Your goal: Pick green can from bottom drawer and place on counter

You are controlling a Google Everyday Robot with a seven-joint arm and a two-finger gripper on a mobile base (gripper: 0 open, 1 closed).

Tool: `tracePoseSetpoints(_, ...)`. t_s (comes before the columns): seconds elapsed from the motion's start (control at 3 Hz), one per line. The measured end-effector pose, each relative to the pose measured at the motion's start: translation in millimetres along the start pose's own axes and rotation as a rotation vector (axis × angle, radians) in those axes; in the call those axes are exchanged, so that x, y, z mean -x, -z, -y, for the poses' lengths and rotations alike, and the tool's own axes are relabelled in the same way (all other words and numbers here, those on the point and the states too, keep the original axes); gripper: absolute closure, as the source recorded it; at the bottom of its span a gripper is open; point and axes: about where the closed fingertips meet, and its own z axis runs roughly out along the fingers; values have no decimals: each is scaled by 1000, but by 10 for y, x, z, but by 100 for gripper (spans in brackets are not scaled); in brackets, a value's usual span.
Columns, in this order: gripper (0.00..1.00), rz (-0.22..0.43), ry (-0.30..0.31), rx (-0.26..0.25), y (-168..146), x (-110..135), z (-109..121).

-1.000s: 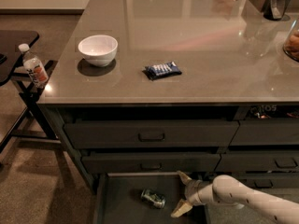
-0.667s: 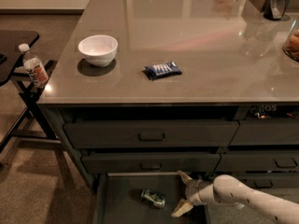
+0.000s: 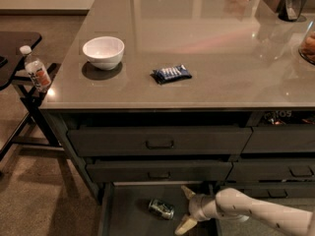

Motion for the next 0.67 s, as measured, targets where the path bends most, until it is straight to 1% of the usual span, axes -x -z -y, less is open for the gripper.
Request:
tracePoseSetpoints(0.33, 0, -3, -43, 47, -334, -167, -208)
tracePoseSetpoints(0.67, 0, 9, -67, 68, -594, -284, -324)
